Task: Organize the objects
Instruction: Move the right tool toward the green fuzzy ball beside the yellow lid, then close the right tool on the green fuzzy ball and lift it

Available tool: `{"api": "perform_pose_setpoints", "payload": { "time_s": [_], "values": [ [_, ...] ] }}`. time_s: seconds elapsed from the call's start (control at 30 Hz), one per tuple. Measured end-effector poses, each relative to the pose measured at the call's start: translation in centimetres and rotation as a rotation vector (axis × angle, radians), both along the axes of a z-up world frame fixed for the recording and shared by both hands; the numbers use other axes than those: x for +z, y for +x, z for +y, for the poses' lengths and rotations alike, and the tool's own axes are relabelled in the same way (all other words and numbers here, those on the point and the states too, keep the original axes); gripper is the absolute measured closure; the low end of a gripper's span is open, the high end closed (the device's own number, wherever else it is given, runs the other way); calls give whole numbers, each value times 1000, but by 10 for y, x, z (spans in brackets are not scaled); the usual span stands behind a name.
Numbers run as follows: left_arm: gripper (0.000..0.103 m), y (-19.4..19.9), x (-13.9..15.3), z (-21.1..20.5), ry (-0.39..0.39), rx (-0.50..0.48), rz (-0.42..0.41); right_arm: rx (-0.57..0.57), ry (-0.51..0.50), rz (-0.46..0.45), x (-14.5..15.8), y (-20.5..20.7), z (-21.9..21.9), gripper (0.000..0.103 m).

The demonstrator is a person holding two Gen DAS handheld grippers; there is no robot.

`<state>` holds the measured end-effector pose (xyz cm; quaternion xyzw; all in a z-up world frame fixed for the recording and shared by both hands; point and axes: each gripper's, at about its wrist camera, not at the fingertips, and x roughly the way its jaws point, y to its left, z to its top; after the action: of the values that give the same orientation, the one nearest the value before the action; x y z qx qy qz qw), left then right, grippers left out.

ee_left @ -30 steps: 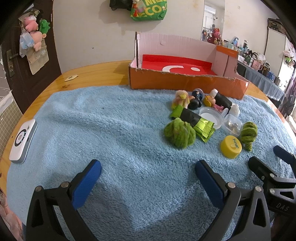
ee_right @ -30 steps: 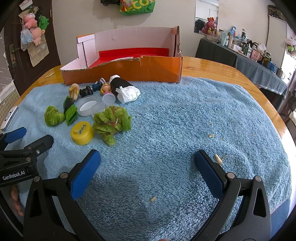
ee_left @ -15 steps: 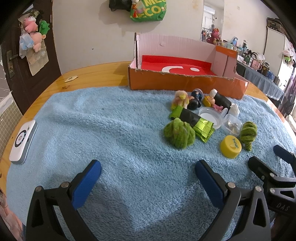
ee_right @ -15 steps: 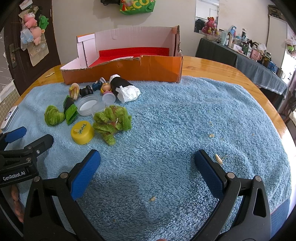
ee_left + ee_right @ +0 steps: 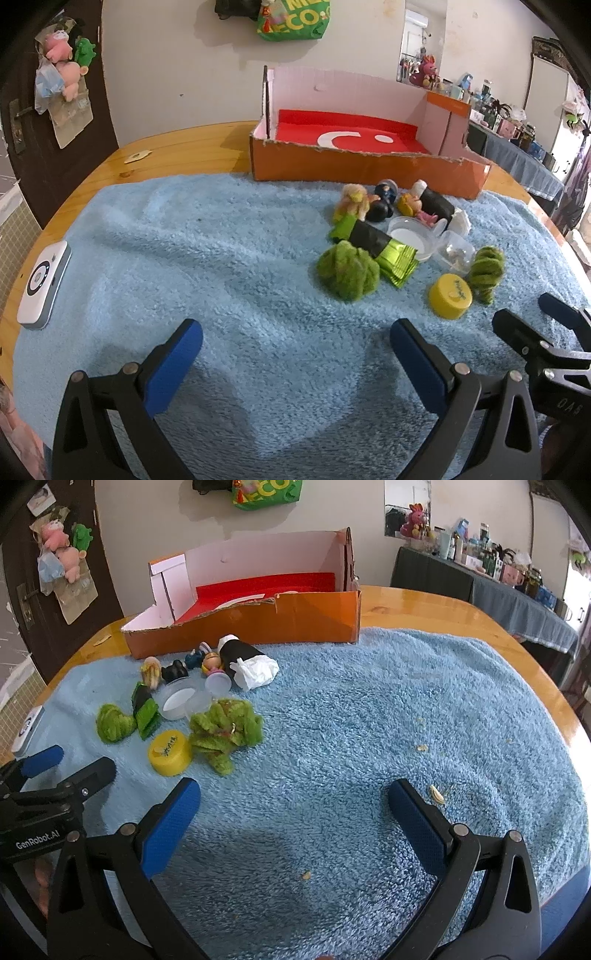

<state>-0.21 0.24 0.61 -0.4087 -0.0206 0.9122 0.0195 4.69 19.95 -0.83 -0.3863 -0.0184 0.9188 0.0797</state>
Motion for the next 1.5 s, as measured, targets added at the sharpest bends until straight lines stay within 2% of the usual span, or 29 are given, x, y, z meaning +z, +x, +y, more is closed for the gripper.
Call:
{"api": "perform_pose_setpoints", "payload": {
  "time_s": [0.27, 0.7, 0.9, 1.17, 1.3, 1.37, 1.5],
  "values": [
    [0, -3, 13, 6, -11, -13, 29, 19, 15, 14, 11, -1, -7, 0],
    [0, -27, 17, 5, -12, -10, 12, 33, 37, 4, 20, -23, -8, 1],
    [0, -34, 15, 8, -19, -33, 6, 46, 29, -12, 18, -33, -9, 15],
    [13, -39, 11, 11, -8, -71, -15, 82, -6, -34, 14, -41, -15, 41],
    [17, -41, 9, 11, 8, -84, -20, 103, -20, -46, 11, -42, -19, 54],
    [23, -40, 9, 11, 12, -93, -22, 108, -26, -48, 10, -43, -22, 62],
    [31, -38, 9, 14, 16, -109, -25, 103, -18, -44, 9, -42, -26, 64]
  ]
}}
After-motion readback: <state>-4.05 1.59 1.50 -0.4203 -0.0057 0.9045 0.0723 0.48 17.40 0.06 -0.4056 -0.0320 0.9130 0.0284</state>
